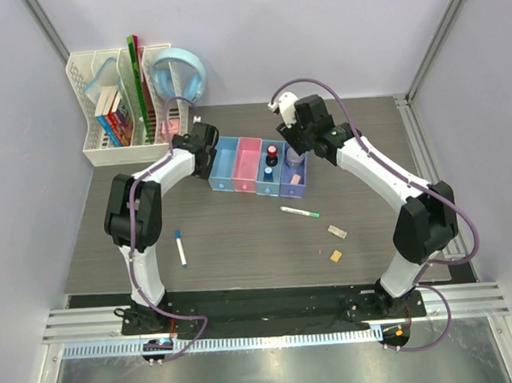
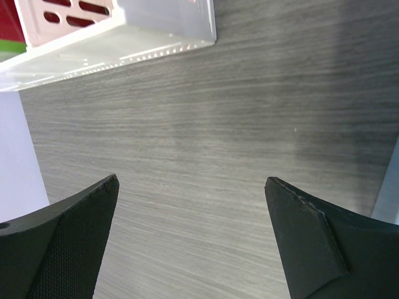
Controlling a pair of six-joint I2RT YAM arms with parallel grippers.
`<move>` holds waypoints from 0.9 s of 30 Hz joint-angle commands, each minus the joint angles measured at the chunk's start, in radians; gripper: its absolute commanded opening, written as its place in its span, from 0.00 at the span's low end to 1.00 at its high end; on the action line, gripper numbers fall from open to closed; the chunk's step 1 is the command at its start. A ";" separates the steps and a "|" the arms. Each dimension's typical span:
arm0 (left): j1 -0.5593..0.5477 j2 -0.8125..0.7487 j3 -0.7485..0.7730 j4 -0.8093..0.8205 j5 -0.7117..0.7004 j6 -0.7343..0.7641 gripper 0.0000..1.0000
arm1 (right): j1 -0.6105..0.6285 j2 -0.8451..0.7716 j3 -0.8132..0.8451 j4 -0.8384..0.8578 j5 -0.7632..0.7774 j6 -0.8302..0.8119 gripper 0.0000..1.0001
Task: Sort the stationery into containers
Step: Move the storage box to the center of the board.
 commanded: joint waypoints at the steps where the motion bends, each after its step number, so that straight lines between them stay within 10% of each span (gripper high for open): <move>1: 0.007 0.028 0.036 0.052 -0.040 0.020 1.00 | -0.086 0.076 -0.050 0.020 0.121 0.024 0.53; 11: 0.056 -0.099 0.005 0.101 -0.023 0.043 1.00 | -0.160 0.182 -0.090 0.039 0.109 0.058 0.53; 27: 0.056 0.169 0.158 0.137 -0.051 0.076 1.00 | -0.158 0.242 -0.128 0.047 0.052 0.132 0.53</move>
